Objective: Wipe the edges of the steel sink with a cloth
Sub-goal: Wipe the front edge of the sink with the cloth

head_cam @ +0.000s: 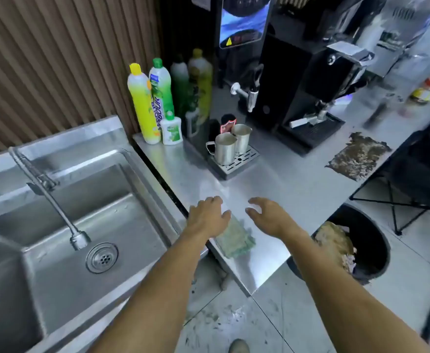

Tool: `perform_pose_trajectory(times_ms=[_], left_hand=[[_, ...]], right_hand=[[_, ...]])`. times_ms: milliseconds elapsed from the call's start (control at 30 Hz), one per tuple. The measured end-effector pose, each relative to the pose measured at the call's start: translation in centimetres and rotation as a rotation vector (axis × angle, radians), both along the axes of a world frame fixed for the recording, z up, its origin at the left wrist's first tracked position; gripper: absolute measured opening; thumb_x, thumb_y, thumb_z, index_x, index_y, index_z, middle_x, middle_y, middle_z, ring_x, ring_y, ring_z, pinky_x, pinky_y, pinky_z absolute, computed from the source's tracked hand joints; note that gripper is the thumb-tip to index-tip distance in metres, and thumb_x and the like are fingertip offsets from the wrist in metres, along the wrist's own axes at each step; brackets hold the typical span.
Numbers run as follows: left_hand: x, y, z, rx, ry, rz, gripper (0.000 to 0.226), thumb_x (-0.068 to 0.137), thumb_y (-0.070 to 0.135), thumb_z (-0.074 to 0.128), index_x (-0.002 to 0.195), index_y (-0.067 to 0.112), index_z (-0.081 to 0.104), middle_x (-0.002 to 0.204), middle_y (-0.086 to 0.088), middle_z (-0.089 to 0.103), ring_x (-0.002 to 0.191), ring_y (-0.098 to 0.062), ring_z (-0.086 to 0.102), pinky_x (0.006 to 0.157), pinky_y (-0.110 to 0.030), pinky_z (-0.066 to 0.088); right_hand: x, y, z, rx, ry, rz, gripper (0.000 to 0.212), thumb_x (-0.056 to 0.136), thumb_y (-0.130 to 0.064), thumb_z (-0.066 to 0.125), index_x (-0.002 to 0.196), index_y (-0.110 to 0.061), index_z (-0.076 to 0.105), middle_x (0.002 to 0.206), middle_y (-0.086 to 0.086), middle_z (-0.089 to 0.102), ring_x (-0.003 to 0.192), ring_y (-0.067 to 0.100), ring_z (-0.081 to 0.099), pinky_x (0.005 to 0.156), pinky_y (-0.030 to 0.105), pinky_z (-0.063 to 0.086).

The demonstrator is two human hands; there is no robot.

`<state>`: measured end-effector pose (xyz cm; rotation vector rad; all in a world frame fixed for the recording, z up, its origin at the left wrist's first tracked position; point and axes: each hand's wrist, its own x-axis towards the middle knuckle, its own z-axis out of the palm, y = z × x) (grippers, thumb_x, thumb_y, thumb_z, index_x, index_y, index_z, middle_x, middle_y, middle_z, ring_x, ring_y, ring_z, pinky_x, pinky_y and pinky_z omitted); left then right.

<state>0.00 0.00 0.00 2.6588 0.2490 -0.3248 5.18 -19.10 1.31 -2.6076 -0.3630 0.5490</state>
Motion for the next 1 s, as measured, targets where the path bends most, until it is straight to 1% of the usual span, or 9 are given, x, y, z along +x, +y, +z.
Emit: perform_pose_trajectory(times_ms=[100, 233, 300, 367, 433, 500, 600, 800, 1000], left_hand=[[0.1, -3.7, -4.2, 0.141, -0.023, -0.018, 0.044, 0.103, 0.046, 0.046, 0.135, 0.017, 0.055, 0.138, -0.004, 0.058, 0.127, -0.029, 0.051, 0.102, -0.045, 0.04], [-0.4, -7.5, -8.5, 0.157, -0.167, 0.162, 0.049, 0.094, 0.038, 0.054, 0.133, 0.009, 0.057, 0.132, -0.01, 0.061, 0.12, -0.031, 0.054, 0.105, -0.043, 0.042], [-0.2, -9.2, -9.7, 0.168, -0.242, 0.26, 0.056, 0.091, 0.036, 0.058, 0.137, 0.005, 0.053, 0.137, -0.015, 0.057, 0.126, -0.035, 0.05, 0.112, -0.046, 0.038], [-0.2, -10.5, -10.7, 0.132, -0.278, 0.353, 0.063, 0.094, 0.036, 0.059, 0.145, 0.002, 0.046, 0.149, -0.019, 0.048, 0.141, -0.04, 0.041, 0.121, -0.051, 0.03], [-0.2, -11.2, -11.7, 0.141, -0.278, 0.37, 0.069, 0.1, 0.039, 0.051, 0.154, 0.0, 0.035, 0.162, -0.022, 0.035, 0.153, -0.042, 0.027, 0.127, -0.052, 0.02], [-0.3, -11.0, -12.6, 0.186, -0.268, 0.31, 0.072, 0.103, 0.043, 0.041, 0.158, -0.001, 0.027, 0.167, -0.021, 0.027, 0.156, -0.039, 0.02, 0.128, -0.051, 0.016], [-0.3, -9.5, -12.8, 0.205, -0.263, 0.167, 0.072, 0.104, 0.046, 0.034, 0.159, 0.0, 0.026, 0.168, -0.02, 0.025, 0.158, -0.035, 0.018, 0.129, -0.049, 0.014], [-0.3, -6.8, -13.1, 0.229, -0.317, -0.066, 0.074, 0.104, 0.048, 0.035, 0.16, 0.001, 0.025, 0.17, -0.017, 0.021, 0.159, -0.031, 0.014, 0.13, -0.045, 0.008], [-0.9, -7.7, -13.4, 0.306, -0.256, 0.053, 0.079, 0.103, 0.054, 0.027, 0.163, 0.005, 0.018, 0.172, -0.014, 0.014, 0.16, -0.03, 0.007, 0.13, -0.049, 0.009]], right_hand=[[0.5, -2.1, -3.7, -0.082, -0.033, 0.056, 0.046, 0.105, -0.04, 0.048, 0.146, -0.021, 0.055, 0.152, 0.002, 0.054, 0.141, 0.027, 0.048, 0.116, 0.045, 0.038], [-0.3, -4.0, -8.8, -0.107, -0.198, 0.204, 0.049, 0.097, -0.039, 0.031, 0.132, -0.018, 0.059, 0.134, 0.0, 0.059, 0.125, 0.031, 0.055, 0.098, 0.043, 0.046], [-0.7, -4.7, -10.9, -0.118, -0.244, 0.252, 0.049, 0.099, -0.037, 0.03, 0.135, -0.017, 0.057, 0.142, 0.003, 0.054, 0.131, 0.033, 0.051, 0.103, 0.044, 0.044], [-1.2, -5.1, -12.5, -0.102, -0.264, 0.244, 0.056, 0.105, -0.039, 0.026, 0.151, -0.015, 0.047, 0.162, 0.008, 0.041, 0.15, 0.034, 0.035, 0.119, 0.047, 0.033], [-1.7, -5.6, -13.9, -0.072, -0.28, 0.228, 0.059, 0.108, -0.041, 0.021, 0.16, -0.017, 0.035, 0.17, 0.005, 0.023, 0.159, 0.027, 0.015, 0.128, 0.042, 0.016], [-1.9, -5.8, -14.6, -0.058, -0.32, 0.224, 0.058, 0.109, -0.041, 0.019, 0.162, -0.018, 0.027, 0.171, 0.002, 0.014, 0.159, 0.021, 0.004, 0.129, 0.035, 0.002], [-2.0, -5.7, -14.8, -0.062, -0.349, 0.204, 0.057, 0.111, -0.038, 0.023, 0.163, -0.017, 0.023, 0.171, 0.0, 0.011, 0.159, 0.018, 0.0, 0.128, 0.028, -0.009], [-2.2, -5.7, -15.1, -0.075, -0.396, 0.211, 0.059, 0.11, -0.038, 0.029, 0.162, -0.011, 0.025, 0.171, 0.007, 0.017, 0.159, 0.023, 0.006, 0.13, 0.036, 0.001], [-2.2, -5.7, -15.4, -0.101, -0.415, 0.243, 0.06, 0.11, -0.039, 0.022, 0.162, -0.008, 0.024, 0.171, 0.011, 0.017, 0.16, 0.027, 0.01, 0.13, 0.044, 0.01]])
